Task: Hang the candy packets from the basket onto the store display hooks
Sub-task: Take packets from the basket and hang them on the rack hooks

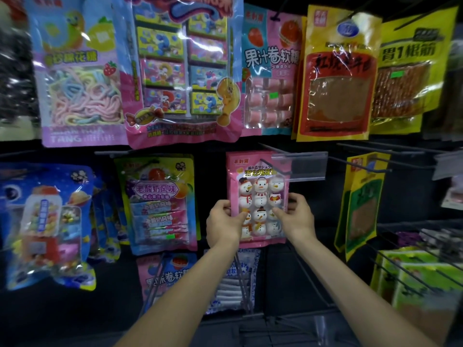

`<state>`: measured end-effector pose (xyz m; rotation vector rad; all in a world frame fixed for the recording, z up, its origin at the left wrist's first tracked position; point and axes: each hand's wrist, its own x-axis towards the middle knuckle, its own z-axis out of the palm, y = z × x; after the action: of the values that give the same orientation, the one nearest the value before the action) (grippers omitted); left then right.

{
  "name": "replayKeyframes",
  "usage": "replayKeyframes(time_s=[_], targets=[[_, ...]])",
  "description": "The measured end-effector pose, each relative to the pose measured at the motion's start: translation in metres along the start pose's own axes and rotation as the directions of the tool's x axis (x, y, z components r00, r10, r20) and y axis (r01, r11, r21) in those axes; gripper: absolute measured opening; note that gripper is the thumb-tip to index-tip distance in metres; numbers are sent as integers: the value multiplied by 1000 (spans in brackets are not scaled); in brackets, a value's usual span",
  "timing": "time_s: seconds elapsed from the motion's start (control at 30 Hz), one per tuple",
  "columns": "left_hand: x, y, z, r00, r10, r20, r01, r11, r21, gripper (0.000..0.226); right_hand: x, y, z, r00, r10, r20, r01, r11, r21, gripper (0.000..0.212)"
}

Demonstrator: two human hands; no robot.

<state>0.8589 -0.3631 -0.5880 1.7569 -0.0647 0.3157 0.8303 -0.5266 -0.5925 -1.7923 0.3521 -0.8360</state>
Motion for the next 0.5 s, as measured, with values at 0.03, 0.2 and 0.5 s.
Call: replayKeyframes(time_s=[0.03,0.2,0.5], targets=[[-1,1,-1,1000,2,4,-2,1000,11,27,-1,-1,-1,1000,4,-3,-4,1000,1,54],[-7,-3,-10,999,4,38,-7,997,77,32,-2,0,-6,1000,14,1,-14,1000,-25,57],[-29,-4,-49,974,-87,210,25,959,281,88,-28,-2,-34,1000,15,-6,-16,987,-158,68]])
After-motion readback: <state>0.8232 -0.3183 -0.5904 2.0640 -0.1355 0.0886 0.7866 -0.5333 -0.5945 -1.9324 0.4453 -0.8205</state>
